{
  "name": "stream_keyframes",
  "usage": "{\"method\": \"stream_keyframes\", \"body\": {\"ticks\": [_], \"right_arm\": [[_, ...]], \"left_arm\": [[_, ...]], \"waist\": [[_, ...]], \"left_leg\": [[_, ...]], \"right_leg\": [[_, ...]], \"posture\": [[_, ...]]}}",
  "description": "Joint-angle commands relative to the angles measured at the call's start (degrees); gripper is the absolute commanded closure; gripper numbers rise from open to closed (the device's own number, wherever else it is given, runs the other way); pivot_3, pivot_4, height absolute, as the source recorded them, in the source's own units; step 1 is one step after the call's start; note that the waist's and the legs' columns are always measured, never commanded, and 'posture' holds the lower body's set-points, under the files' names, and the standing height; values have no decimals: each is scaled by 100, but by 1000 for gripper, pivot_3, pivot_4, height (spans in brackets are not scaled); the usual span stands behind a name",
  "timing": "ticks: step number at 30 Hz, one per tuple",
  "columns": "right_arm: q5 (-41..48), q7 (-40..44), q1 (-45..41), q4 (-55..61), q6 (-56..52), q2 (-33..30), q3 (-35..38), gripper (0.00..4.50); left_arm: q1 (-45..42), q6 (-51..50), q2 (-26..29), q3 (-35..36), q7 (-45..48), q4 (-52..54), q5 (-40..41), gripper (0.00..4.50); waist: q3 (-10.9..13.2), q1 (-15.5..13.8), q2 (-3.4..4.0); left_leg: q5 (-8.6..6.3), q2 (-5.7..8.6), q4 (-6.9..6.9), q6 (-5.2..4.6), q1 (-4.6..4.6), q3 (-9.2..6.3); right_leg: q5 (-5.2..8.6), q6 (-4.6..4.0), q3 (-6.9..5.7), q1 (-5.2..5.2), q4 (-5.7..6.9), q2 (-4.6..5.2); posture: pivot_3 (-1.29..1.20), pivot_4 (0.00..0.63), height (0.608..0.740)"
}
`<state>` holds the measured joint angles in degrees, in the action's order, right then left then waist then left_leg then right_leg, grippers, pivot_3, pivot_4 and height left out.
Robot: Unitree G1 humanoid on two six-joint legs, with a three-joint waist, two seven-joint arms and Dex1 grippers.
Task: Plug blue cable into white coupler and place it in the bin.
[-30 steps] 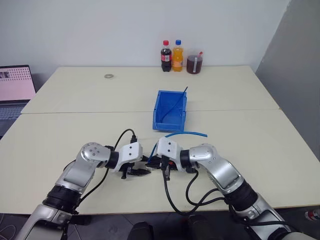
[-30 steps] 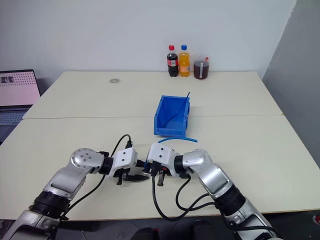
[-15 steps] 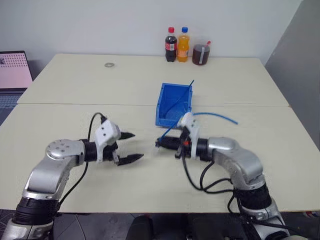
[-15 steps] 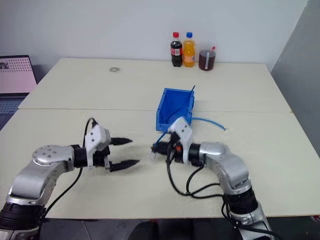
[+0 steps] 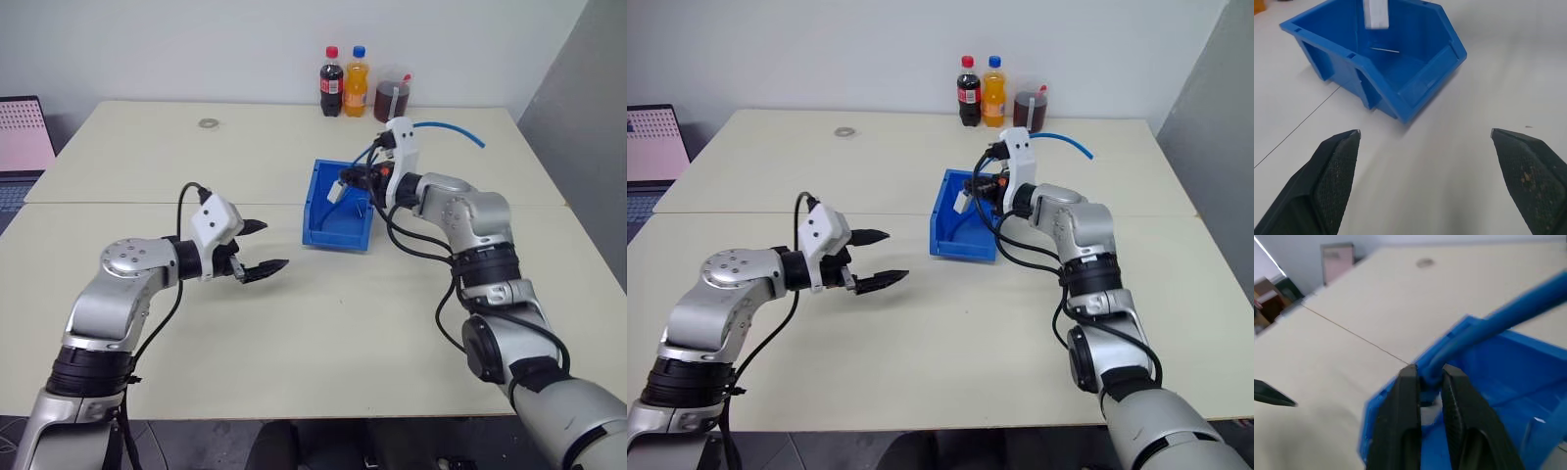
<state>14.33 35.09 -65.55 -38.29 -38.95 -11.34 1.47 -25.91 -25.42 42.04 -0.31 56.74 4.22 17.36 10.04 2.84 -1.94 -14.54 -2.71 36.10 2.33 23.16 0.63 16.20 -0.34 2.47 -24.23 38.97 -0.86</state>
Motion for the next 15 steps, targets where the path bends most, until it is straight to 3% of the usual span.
{"method": "stream_keyframes", "body": {"ticks": [1, 11, 15], "right_arm": [[-257, 324, -587, -875, 652, -264, -69, 2623], [-755, 2178, -695, -609, 519, -1178, -957, 43], [-758, 2944, -223, 338, 304, -1880, -1204, 43]], "left_arm": [[-166, 215, -17, -40, -51, 70, -109, 0], [-355, 244, -111, -28, -206, -68, -194, 0], [-357, 103, -127, 247, -407, -331, -91, 0]], "waist": [[0, -5, 0], [1, -24, 2], [2, -70, 3]], "left_leg": [[0, -5, 3, 1, 12, 2], [0, -6, 21, -1, 26, -4], [-1, -2, 43, -2, 26, -10]], "right_leg": [[0, 0, -1, -8, -1, 4], [1, 3, -13, -14, 12, 19], [-2, 8, -19, -9, 20, 14]], "posture": [[0, 150, 740], [0, 150, 740], [0, 150, 740]]}}
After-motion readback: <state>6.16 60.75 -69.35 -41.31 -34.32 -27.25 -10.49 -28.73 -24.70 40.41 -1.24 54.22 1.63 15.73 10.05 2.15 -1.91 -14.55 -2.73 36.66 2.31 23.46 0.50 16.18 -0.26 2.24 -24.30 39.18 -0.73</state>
